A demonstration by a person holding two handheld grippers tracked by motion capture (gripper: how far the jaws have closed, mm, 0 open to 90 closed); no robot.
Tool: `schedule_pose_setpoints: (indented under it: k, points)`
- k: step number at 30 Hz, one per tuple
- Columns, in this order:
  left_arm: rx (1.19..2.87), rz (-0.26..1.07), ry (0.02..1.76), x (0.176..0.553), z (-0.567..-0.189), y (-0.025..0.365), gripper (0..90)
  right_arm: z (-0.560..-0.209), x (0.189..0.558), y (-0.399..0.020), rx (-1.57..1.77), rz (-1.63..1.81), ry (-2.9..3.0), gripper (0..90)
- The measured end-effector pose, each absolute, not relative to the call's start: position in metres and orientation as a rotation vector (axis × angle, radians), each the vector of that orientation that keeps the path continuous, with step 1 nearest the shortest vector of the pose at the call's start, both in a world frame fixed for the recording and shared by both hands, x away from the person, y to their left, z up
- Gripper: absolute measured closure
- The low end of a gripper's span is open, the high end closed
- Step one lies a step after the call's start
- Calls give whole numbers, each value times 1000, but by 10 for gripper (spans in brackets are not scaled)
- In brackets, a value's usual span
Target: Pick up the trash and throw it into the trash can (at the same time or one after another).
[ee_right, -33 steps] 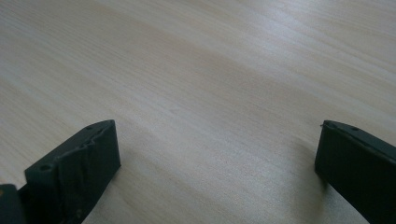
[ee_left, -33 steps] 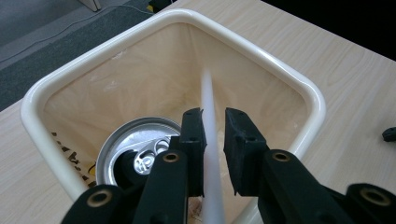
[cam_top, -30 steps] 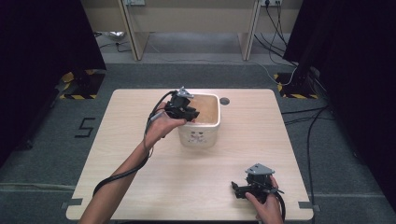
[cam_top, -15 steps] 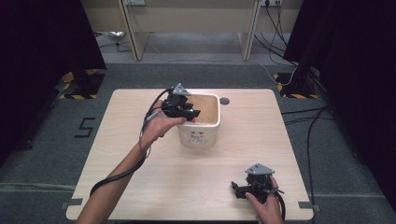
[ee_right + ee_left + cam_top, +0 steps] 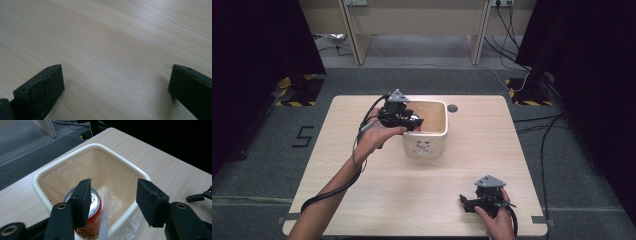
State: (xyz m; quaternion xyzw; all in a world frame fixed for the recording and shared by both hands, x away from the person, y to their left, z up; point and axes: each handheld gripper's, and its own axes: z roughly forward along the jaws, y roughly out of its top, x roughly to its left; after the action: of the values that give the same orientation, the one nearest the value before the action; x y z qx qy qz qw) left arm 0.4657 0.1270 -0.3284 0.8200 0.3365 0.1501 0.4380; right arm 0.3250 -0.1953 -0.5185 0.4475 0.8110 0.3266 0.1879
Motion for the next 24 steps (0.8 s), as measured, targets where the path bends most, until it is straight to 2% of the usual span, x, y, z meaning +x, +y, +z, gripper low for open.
schedule_pose_setpoints:
  k: [6, 16, 24]
  points:
    - [2017, 381, 841, 460, -326, 139, 439, -519, 325, -195, 1258, 919, 2282, 3]
    - [1980, 381, 888, 453, -333, 163, 333, -519, 325, -195, 1259, 920, 2282, 3]
    - [1956, 380, 918, 448, -340, 180, 306, -519, 325, -195, 1258, 920, 2282, 3]
